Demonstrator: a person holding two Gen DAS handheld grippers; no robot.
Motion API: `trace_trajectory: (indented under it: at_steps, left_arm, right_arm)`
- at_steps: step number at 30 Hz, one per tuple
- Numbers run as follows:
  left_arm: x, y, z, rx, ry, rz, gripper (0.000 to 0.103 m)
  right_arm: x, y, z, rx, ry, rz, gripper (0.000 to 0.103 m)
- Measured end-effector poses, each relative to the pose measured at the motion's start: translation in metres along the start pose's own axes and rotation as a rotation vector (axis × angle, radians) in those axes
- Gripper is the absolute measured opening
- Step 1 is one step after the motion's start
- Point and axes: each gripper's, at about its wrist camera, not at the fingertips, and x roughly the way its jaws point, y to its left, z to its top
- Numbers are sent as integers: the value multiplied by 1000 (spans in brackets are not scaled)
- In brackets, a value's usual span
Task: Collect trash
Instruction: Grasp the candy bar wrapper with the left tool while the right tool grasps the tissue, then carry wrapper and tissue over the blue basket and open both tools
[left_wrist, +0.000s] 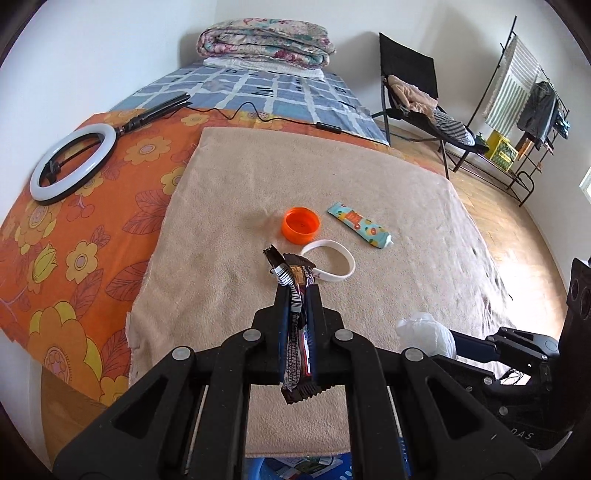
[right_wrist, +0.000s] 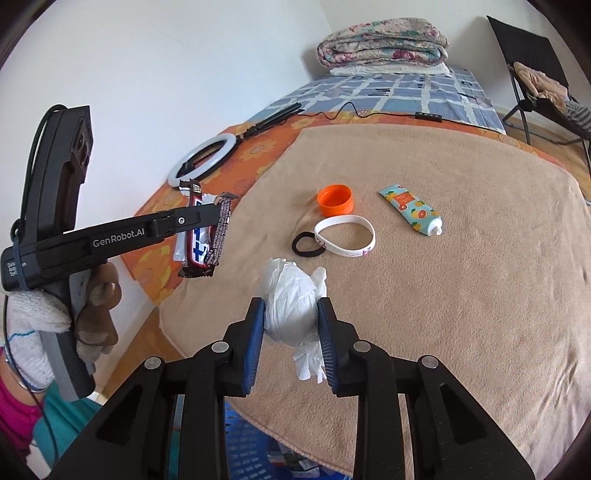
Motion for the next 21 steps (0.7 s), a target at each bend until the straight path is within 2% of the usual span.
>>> trace_trajectory:
  at_steps: [11, 21]
  left_arm:
    - [-29, -39, -77, 132, 46, -22, 7]
    - [-36, -54, -131, 186, 87, -40, 7]
  right_arm:
    - [-36, 7, -64, -23, 53, 9, 27]
    - [-40, 19, -108, -31, 107, 11, 27]
